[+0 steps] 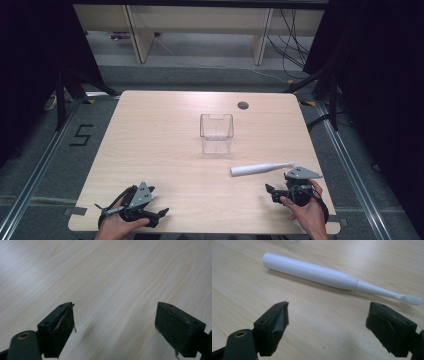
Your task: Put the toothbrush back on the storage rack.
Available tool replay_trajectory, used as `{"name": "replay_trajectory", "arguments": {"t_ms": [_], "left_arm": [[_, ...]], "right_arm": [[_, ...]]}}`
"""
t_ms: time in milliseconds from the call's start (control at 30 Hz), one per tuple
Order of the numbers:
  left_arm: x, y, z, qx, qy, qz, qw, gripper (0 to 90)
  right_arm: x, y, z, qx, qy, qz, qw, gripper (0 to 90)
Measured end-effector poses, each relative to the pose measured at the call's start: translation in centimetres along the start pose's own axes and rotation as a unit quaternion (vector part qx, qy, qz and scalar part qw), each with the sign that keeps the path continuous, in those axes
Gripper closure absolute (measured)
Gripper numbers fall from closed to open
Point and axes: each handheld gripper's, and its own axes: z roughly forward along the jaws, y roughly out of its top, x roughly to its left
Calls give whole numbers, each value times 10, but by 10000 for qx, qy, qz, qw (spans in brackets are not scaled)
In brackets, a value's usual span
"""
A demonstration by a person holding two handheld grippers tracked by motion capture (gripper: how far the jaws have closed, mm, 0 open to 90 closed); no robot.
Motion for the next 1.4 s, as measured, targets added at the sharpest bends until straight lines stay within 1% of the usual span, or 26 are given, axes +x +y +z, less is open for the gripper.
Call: {"name": "replay_trajectory", "arguments": {"t_ms": [133, 200, 233, 267, 333, 367, 400, 433, 467, 500, 533, 567, 633, 667, 733, 867, 900, 933, 967, 1033, 1100, 1167, 1200, 1267, 1300, 1400], "left_arm": [[0, 0, 0, -3, -4, -1, 10000, 153], [0, 0, 0, -3, -4, 0, 10000, 153], [0, 0, 0, -5, -3, 0, 10000, 153], [0, 0, 0, -2, -3, 2, 10000, 153], [0, 0, 0, -8, 0, -2, 10000, 153], [0, 0, 0, -18, 0, -18, 10000, 153], [1, 0, 0, -12, -16, -19, 10000, 153], [1, 0, 0, -7, -3, -12, 10000, 154], [1, 0, 0, -7, -3, -12, 10000, 153], [0, -1, 0, 12, -2, -9, 10000, 153], [0, -1, 0, 11, -8, -15, 10000, 153], [0, -1, 0, 17, -8, -7, 10000, 153], [1, -1, 0, 51, 10, 27, 10000, 153], [1, -1, 0, 42, 25, -31, 10000, 153], [1, -1, 1, 16, 16, -35, 10000, 153], [1, -1, 1, 31, 7, -23, 10000, 153], [0, -1, 2, 6, -35, -90, 10000, 153], [1, -1, 1, 84, -1, 22, 10000, 153], [1, -1, 1, 90, -4, 34, 10000, 154], [1, -1, 0, 40, 23, -40, 10000, 154], [1, -1, 0, 39, 25, 1, 10000, 153], [0, -1, 1, 34, 13, -54, 10000, 154], [1, -1, 1, 47, -15, 41, 10000, 154], [1, -1, 1, 42, 1, 31, 10000, 154], [0, -2, 1, 13, -53, -58, 10000, 154], [1, -2, 1, 6, 15, -40, 10000, 154]], "right_arm": [[1, -1, 1, 48, 23, 59, 10000, 188], [-1, 0, 2, -9, -16, -73, 10000, 201], [0, 0, 3, 37, 56, -53, 10000, 214], [-1, 1, 3, 17, -32, -209, 9998, 215], [-1, 2, 4, 9, 19, -206, 9998, 215], [3, 1, 4, 14, 9, -2, 10000, 215], [0, 3, 3, 19, -34, -190, 9998, 214], [2, 4, 5, 25, 36, -58, 10000, 214], [2, 4, 5, 25, 36, -58, 10000, 214], [0, 6, 7, -13, 55, -215, 9998, 217], [6, 7, 6, 93, 54, 147, 9998, 219], [2, 9, 7, 27, 6, -251, 9997, 223], [2, 12, 10, -84, 11, -324, 9994, 234], [6, 13, 10, -35, 34, -95, 9999, 241], [5, 17, 11, -112, 13, -279, 9995, 263], [9, 24, 14, -146, 170, -152, 9996, 330], [10, 27, 15, -110, 145, -149, 9997, 344], [10, 28, 16, -134, 137, -200, 9996, 369], [11, 31, 20, -200, 215, -238, 9993, 403], [11, 35, 24, -171, 254, -360, 9989, 447], [17, 40, 26, -88, 202, -341, 9992, 506], [19, 46, 29, -118, 141, -575, 9982, 571], [20, 48, 31, -160, 100, -629, 9978, 600], [22, 52, 34, -124, 144, -629, 9978, 651], [22, 54, 36, -191, 166, -742, 9969, 670], [24, 60, 41, -218, 226, -751, 9967, 732]]}}
